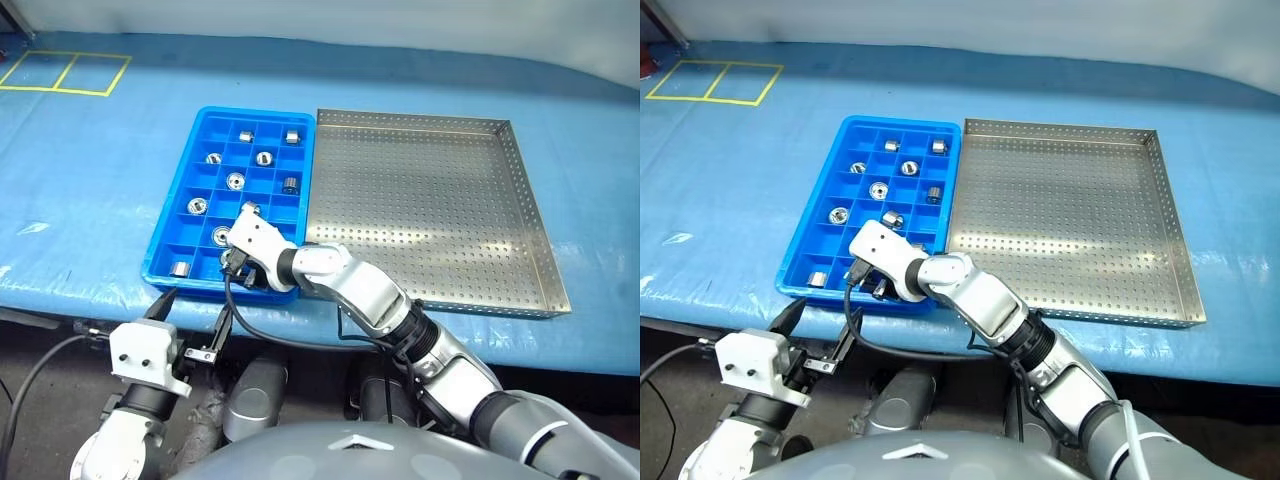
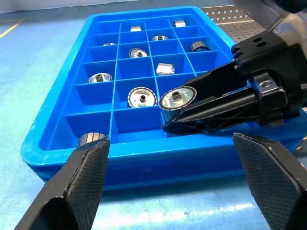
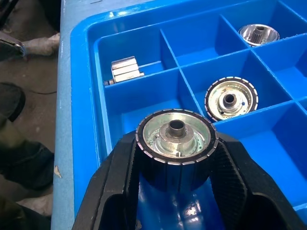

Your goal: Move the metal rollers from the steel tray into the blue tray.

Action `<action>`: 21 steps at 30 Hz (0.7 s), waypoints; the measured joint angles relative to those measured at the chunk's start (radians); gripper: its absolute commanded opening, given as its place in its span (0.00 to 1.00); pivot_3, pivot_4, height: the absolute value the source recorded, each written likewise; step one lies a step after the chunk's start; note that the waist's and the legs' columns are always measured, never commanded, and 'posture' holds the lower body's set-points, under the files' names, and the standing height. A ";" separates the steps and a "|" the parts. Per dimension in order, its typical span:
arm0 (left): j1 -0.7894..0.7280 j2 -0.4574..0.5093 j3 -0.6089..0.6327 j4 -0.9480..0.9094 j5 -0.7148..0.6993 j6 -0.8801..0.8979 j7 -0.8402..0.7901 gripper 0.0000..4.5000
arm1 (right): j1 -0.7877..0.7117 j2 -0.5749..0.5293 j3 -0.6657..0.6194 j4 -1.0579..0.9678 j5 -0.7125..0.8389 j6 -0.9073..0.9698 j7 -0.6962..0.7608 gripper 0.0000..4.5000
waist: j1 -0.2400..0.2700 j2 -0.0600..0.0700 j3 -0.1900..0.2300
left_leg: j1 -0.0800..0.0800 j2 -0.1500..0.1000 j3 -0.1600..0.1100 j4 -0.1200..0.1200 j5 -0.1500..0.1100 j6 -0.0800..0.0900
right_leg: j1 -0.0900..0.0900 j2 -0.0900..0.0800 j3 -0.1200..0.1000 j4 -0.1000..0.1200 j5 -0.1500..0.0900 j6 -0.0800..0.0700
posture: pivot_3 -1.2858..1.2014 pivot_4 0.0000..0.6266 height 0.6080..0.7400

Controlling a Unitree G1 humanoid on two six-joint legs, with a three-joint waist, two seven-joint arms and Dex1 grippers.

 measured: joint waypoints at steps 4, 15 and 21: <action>-0.020 0.003 -0.008 0.000 -0.001 -0.005 -0.013 1.00 | 0.007 -0.004 -0.038 0.000 0.001 0.008 0.000 0.81 | 0.009 0.000 0.000 | 0.000 0.000 0.000 0.000 0.000 0.000 | 0.000 0.000 0.000 0.000 0.000 0.000 | 0.67 0.24 1.00; -0.243 0.056 0.014 0.001 -0.148 0.054 -0.073 1.00 | 0.067 -0.071 -0.295 -0.264 0.165 0.106 0.063 0.96 | 0.012 0.000 0.000 | -0.001 0.000 0.000 0.001 0.000 0.000 | 0.001 0.000 -0.002 -0.001 0.000 0.001 | 0.62 0.24 1.00; -0.493 0.080 0.032 0.064 -0.154 0.167 -0.034 1.00 | 0.147 -0.152 -0.345 -0.300 0.132 0.021 0.031 0.96 | -0.027 0.000 0.000 | 0.000 0.000 0.000 0.002 0.000 -0.001 | 0.002 0.000 -0.001 0.000 0.004 0.006 | 0.58 0.24 1.00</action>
